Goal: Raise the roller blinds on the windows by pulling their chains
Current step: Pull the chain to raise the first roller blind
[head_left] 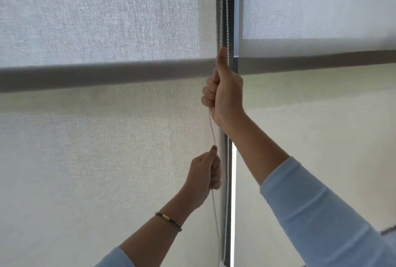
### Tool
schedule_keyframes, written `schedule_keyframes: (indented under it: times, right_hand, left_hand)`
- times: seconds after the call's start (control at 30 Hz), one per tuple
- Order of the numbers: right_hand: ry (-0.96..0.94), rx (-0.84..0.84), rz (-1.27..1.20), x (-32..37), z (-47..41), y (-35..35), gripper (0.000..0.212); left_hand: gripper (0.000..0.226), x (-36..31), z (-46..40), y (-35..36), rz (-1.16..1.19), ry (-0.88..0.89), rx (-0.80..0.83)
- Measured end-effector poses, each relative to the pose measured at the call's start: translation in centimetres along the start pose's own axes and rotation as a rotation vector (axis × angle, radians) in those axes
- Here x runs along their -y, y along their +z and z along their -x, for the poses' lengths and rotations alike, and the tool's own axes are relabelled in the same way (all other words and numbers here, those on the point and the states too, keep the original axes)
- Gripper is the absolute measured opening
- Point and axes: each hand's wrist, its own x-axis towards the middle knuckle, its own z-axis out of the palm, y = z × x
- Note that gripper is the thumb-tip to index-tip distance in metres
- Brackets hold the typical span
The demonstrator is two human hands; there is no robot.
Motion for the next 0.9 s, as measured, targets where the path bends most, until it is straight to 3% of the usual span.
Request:
schedule_keyframes:
  times: [0.1,0.2,0.3,0.5,0.67,0.9]
  right_hand:
    - [-0.088,-0.014,0.057,-0.5,0.1,0.1,0.053]
    - [-0.213,-0.031,0.169,-0.8,0.1,0.4,0.057]
    - [-0.176,-0.027,0.15,-1.1,0.3,0.6,0.057]
    - [-0.11,0.026,0.103,-2.0,1.9,1.6,0.054]
    - [-0.054,0.052,0.132,-4.6,4.3,1.3,0.055]
    - [0.122,0.101,0.306,-11.8,10.3,-3.2,0.056]
  left_hand:
    - [0.047,-3.7,-1.8,-0.9,-0.212,0.155,-0.042]
    - [0.054,-10.9,-3.5,-1.0,-0.214,0.334,-0.099]
    - [0.055,-18.7,-5.0,0.1,-0.181,0.503,-0.027]
    - [0.054,-28.3,-5.9,4.3,-0.073,0.556,0.054]
    - [0.053,-28.9,-5.9,3.8,0.156,0.472,0.159]
    - [0.056,-18.8,-4.5,-0.9,0.283,0.322,0.23]
